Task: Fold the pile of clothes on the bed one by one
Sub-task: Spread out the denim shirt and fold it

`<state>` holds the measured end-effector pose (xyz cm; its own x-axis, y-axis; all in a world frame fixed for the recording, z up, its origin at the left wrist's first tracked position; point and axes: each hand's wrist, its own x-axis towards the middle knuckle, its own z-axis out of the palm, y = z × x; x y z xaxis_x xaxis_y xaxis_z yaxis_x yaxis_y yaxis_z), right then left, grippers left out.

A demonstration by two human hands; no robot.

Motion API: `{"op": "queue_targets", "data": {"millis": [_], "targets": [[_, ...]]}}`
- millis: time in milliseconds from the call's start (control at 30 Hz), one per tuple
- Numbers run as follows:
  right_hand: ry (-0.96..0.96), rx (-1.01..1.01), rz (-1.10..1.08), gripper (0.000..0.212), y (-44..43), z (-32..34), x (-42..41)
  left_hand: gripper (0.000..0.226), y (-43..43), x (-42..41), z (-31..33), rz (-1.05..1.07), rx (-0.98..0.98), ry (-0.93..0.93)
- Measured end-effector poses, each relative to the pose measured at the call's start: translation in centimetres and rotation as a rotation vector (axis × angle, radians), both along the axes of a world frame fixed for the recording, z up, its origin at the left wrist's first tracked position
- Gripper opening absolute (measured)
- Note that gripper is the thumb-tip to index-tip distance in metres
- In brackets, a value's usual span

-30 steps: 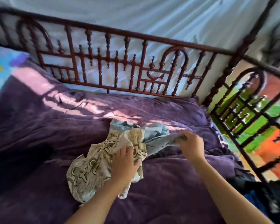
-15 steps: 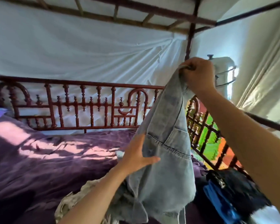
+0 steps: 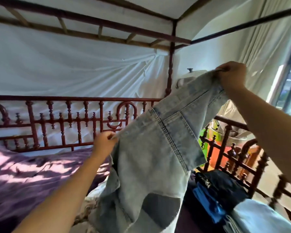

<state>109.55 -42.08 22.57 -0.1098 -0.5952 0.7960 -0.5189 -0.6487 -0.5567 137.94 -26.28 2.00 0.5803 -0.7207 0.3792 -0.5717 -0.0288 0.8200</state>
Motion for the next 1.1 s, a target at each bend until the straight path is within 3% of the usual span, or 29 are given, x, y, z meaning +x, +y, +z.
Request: {"op": "queue_targets", "data": {"millis": [167,300,500,700,900,1067,1100], "targets": [[-0.19,0.08,-0.078,0.028,-2.7,-2.2,-3.1,0.019,1.2,2.3,10.5,0.095,-0.372,-0.157],[-0.147,0.111,-0.055,0.027,-3.4,-4.6,-3.2,0.021,1.3,2.7,11.4,0.074,-0.419,-0.142],[0.004,0.307,-0.048,0.027,-4.3,-12.9,-2.6,0.022,0.0,2.7,2.6,0.04,-0.16,0.15],[0.355,0.71,-0.114,0.031,-5.7,-25.3,-1.9,0.021,-1.8,1.2,-5.5,-0.008,0.207,0.188],[0.775,0.816,0.215,0.022,-2.8,-37.4,4.6,0.02,-3.8,-4.2,-13.9,-0.324,0.465,0.276],[0.939,0.969,0.364,0.026,0.0,-44.1,7.7,0.005,-0.6,-4.5,-23.0,-0.217,0.675,0.339],[0.963,1.01,0.382,0.027,0.5,-45.1,8.0,0.011,0.6,-4.4,-24.7,-0.174,0.715,0.373]]}}
